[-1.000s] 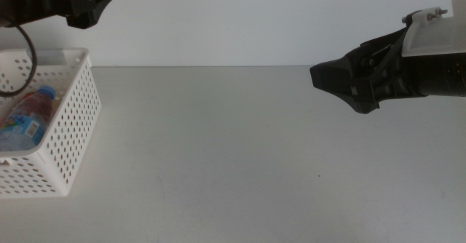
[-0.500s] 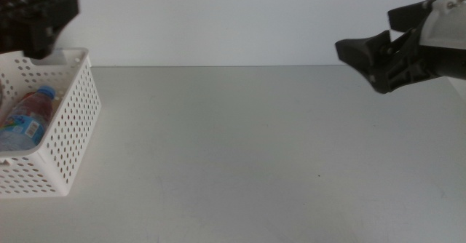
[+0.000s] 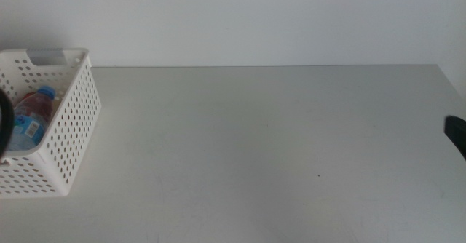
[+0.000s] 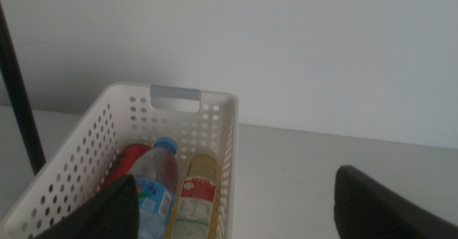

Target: Use arms to grab the bottles and put them into the dustbin to the left of the table.

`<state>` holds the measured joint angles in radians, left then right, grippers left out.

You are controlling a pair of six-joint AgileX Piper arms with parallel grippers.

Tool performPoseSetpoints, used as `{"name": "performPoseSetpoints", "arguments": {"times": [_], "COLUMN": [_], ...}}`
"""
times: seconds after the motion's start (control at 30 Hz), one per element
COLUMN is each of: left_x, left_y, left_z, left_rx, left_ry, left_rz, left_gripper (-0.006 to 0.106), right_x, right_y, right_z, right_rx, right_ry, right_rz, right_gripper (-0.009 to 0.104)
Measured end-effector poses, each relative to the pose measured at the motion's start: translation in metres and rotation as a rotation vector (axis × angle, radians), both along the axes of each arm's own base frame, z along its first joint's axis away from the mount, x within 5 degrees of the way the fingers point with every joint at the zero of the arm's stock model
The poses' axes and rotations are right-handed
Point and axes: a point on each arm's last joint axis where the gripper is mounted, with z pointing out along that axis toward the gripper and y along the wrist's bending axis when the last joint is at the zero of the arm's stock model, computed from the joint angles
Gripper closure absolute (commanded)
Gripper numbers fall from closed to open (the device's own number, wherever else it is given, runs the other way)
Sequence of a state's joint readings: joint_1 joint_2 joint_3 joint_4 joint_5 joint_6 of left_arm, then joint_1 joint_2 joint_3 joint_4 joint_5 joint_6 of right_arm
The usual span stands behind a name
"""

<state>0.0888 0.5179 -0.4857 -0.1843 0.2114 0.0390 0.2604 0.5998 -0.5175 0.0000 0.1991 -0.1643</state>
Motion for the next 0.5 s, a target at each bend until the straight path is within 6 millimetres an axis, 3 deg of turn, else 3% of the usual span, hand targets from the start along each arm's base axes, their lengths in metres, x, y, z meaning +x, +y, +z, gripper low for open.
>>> {"name": "performPoseSetpoints", "arguments": {"times": [0.23,0.5], "left_x": [-0.031,-0.047], "left_y": [-0.002,-0.004], "left_z": [-0.049,-0.084], "left_rx": [0.016,0.024], "left_ry": [-0.007,-0.022], "left_rz": [0.001,-0.001], "left_gripper": [0.007,0.007], "right_x": [-0.059,-0.068], "right_y": [-0.024,-0.033], "right_z": [-0.042,-0.108], "right_rx": [0.02,0.107], "right_ry": [-0.167,-0.11], "right_rz": [-0.118,-0.282], "right_gripper": [0.02,0.02]}}
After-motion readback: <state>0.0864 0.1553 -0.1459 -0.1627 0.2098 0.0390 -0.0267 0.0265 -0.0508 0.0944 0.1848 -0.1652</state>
